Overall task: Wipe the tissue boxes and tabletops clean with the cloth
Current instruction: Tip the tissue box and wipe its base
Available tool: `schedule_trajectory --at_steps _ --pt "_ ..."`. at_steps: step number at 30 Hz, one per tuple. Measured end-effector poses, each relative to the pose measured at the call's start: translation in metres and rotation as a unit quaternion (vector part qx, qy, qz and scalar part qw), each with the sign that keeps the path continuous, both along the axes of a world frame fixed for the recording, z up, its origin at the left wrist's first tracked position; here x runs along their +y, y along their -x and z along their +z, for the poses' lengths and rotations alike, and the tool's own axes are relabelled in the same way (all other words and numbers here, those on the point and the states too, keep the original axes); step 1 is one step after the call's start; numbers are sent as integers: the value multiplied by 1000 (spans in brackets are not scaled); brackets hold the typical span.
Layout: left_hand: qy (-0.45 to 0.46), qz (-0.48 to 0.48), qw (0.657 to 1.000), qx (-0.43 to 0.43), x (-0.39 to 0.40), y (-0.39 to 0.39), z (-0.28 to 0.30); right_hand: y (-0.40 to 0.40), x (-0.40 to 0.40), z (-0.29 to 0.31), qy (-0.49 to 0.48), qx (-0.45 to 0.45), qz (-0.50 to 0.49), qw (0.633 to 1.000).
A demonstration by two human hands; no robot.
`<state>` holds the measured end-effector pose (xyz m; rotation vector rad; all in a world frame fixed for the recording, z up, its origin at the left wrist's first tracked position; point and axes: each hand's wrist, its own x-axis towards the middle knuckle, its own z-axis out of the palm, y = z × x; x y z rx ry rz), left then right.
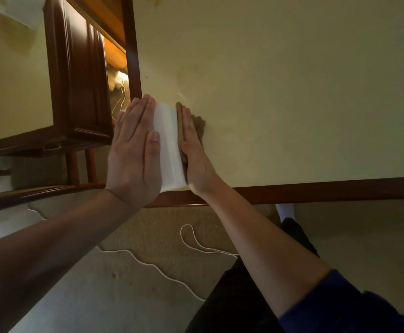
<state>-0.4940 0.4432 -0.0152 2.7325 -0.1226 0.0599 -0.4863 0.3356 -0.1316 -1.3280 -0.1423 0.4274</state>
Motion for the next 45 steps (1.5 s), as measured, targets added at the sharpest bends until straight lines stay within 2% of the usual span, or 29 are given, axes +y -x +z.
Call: schedule_trajectory --at_steps 6,14,18,21,23,26,34,38,45 --pt "-1 -5 1000 -10 1 0 -1 55 -7 21 -26 57 -21 998" --pt "2 1 1000 -3 2 0 -3 40 -4 58 -21 -45 -43 998" --pt "3 -4 1000 -5 3 -1 -2 11 -2 56 -20 -65 -19 998" --pt "2 5 1000 -5 2 0 -2 -10 5 37 17 -63 -29 997" --pt "6 10 1000 -2 2 1 -1 -17 7 19 32 -40 -22 998" --pt "5 7 1000 -3 2 2 -1 -12 6 5 3 11 -1 1000" --pt "14 0 1000 -17 3 1 -4 56 -8 24 -41 69 -10 997" --pt "17 2 1000 -23 3 0 -5 64 -6 41 -26 5 -23 999" --pt "8 -14 1000 -23 4 -2 -3 29 -4 52 -19 -70 -13 997"
